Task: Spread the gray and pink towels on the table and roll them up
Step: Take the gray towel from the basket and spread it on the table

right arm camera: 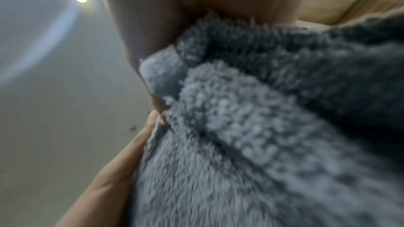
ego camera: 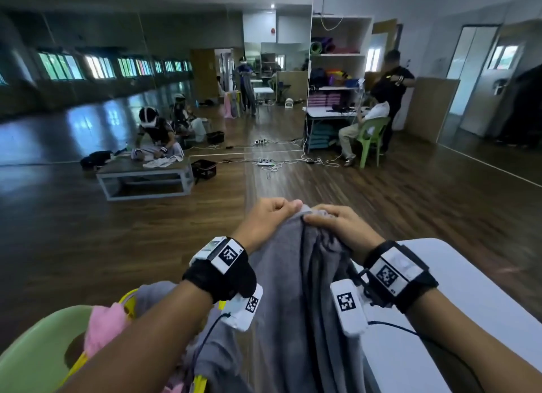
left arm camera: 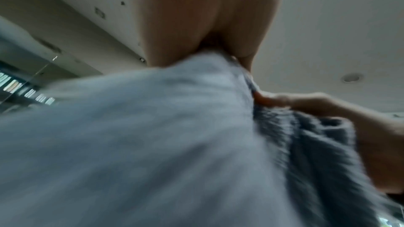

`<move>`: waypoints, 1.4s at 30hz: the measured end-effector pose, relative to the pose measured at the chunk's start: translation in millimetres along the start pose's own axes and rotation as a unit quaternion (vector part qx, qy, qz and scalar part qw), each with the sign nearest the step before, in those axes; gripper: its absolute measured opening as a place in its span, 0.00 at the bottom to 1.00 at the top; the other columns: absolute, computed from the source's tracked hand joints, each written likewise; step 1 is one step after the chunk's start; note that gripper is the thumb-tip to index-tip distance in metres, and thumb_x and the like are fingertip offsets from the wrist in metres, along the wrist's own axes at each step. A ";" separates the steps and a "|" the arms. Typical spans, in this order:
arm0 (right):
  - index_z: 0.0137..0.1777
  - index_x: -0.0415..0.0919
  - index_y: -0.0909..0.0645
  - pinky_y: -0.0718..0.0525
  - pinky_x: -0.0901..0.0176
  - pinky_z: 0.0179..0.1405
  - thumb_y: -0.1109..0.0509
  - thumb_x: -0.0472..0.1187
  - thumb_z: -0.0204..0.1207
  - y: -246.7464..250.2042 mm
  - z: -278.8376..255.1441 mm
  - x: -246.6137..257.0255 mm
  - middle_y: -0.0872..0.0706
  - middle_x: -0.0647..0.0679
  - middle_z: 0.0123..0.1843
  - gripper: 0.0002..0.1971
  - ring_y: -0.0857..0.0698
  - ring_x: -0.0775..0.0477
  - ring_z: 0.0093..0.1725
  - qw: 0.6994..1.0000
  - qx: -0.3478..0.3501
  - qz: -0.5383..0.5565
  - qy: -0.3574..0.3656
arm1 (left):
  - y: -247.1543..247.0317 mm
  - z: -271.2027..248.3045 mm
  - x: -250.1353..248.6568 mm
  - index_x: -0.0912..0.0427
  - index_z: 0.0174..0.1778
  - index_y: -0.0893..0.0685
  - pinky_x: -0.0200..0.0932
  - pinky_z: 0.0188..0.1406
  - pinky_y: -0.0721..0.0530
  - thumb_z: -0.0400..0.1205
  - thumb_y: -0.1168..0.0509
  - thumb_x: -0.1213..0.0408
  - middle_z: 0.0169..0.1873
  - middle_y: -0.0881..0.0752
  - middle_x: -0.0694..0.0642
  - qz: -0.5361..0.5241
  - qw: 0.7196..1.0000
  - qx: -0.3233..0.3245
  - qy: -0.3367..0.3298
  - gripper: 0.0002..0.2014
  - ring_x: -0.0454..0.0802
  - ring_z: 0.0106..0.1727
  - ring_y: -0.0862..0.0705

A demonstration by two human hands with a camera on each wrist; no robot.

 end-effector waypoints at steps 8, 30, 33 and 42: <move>0.47 0.35 0.15 0.22 0.66 0.46 0.23 0.38 0.72 27.1 160.3 8.9 0.15 0.45 0.42 0.08 0.20 0.57 0.40 0.977 -0.080 -0.175 0.087 | 66.9 113.9 69.7 0.72 0.33 0.22 0.44 0.30 0.37 0.81 0.36 0.45 0.28 0.27 0.59 0.082 0.996 0.023 0.035 0.29 0.50 0.29 0.30; 0.57 0.47 0.16 0.26 0.66 0.47 0.22 0.58 0.66 330.7 514.8 -61.3 0.16 0.52 0.49 0.23 0.20 0.53 0.49 0.924 -0.191 -0.316 0.096 | -56.2 502.2 182.1 0.61 0.39 0.17 0.43 0.41 0.24 0.80 0.35 0.55 0.34 0.16 0.53 0.145 0.983 -0.113 -0.009 0.12 0.42 0.35 0.23; 0.46 0.45 0.19 0.22 0.57 0.45 0.27 0.60 0.71 420.7 490.7 -119.1 0.14 0.45 0.45 0.18 0.17 0.44 0.47 0.884 -0.190 -0.424 0.050 | -106.4 495.1 243.7 0.59 0.40 0.17 0.47 0.43 0.21 0.77 0.36 0.48 0.36 0.13 0.59 0.137 0.988 -0.071 0.023 0.16 0.44 0.37 0.21; 0.58 0.50 0.23 0.24 0.56 0.54 0.38 0.49 0.79 516.9 225.1 -371.1 0.13 0.43 0.58 0.11 0.15 0.39 0.54 0.724 0.042 -0.635 -0.266 | -358.8 309.6 338.5 0.54 0.36 0.21 0.37 0.34 0.28 0.80 0.39 0.51 0.29 0.24 0.51 0.087 0.951 0.256 0.150 0.12 0.39 0.30 0.28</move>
Point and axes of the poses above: each hand's wrist, its own z-axis towards the middle knuckle, its own y-axis out of the back of the hand, x = y × z, the point moved 3 cm from there along z, towards the middle knuckle
